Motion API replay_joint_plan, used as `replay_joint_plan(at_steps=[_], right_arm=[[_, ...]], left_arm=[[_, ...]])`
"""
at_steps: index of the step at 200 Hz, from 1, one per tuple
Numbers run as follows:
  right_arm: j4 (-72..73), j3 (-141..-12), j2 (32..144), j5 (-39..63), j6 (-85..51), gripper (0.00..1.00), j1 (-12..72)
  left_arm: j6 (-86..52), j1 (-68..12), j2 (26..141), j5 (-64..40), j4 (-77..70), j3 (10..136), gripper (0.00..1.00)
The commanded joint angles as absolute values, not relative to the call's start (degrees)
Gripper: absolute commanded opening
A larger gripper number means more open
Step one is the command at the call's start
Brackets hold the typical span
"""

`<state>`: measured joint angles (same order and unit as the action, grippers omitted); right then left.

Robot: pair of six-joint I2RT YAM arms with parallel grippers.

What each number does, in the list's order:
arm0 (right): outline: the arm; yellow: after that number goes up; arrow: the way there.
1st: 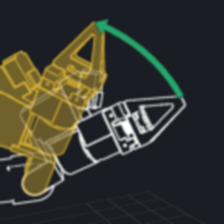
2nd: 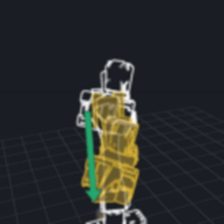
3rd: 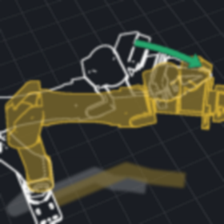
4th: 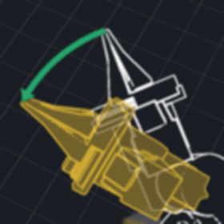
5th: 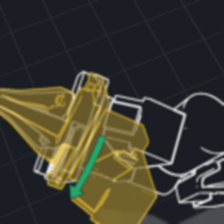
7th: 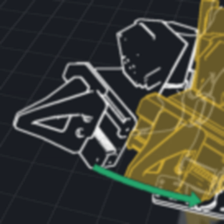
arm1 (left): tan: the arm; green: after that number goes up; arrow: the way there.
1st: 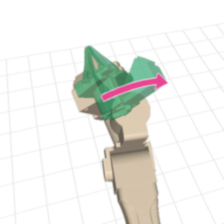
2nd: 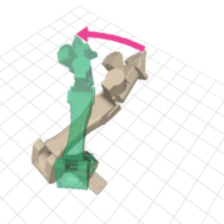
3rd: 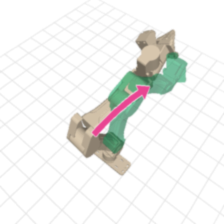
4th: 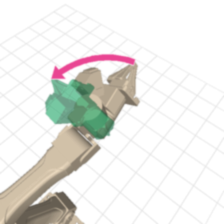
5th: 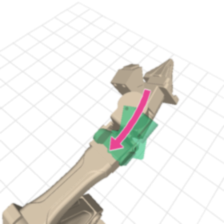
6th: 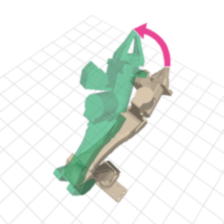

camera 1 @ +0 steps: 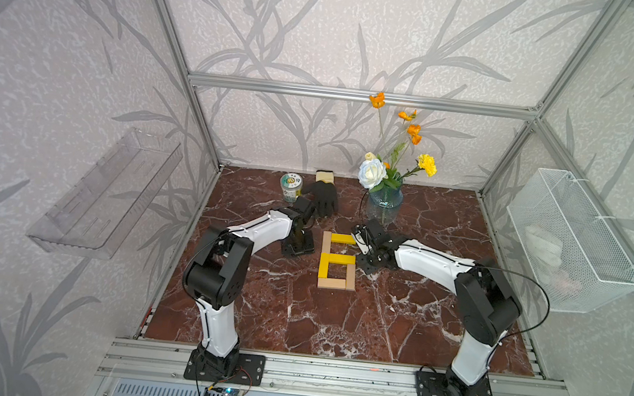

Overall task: Assemble the number 6 with building blocks
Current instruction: Reset both arms

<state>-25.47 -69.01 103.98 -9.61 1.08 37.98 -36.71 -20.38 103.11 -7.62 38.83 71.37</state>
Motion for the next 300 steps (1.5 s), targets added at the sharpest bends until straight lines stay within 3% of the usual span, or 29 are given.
replay_joint_plan(at_steps=[1, 36, 43, 60, 68, 82, 145, 187, 228, 300], right_arm=[[-25.15, -68.50, 99.79, -11.54, 1.25, 0.58, 37.12], [-24.35, -67.49, 93.23, -14.37, 1.49, 0.87, 36.05], [-23.85, -66.98, 91.51, -15.09, 1.37, 1.00, 35.81], [-24.16, -66.50, 88.02, -16.51, 0.85, 0.99, 34.52], [-24.88, -66.44, 86.36, -16.94, 0.76, 0.99, 33.52], [-25.13, -65.51, 83.05, -17.67, 0.65, 0.99, 31.76], [-21.12, -50.06, 63.38, -23.23, -5.53, 0.99, 23.11], [-11.52, -35.64, 54.89, -21.28, -9.59, 0.99, 19.78], [-6.15, -31.19, 57.40, -18.12, -9.62, 0.99, 19.82], [-8.32, -40.51, 72.30, -10.28, -5.65, 0.99, 19.78]], left_arm=[[-33.71, -19.23, 98.71, -1.08, 41.47, 71.88, 0.58], [-32.41, -15.95, 92.45, 6.59, 41.44, 72.70, 0.69], [-32.64, -14.72, 90.83, 7.50, 40.86, 72.28, 0.73], [-34.75, -11.76, 85.51, 10.14, 37.33, 69.12, 0.81], [-35.98, -10.82, 82.64, 12.93, 35.03, 66.83, 0.93], [-34.57, -9.65, 77.99, 16.78, 29.76, 62.57, 1.00], [-22.70, -4.27, 63.56, 34.12, 19.63, 48.46, 1.00], [-23.00, -2.11, 52.57, 38.26, 3.71, 29.00, 1.00], [-24.21, -2.08, 53.93, 36.31, -2.27, 23.94, 1.00], [-20.69, -1.36, 65.54, 29.95, -9.54, 25.56, 1.00]])
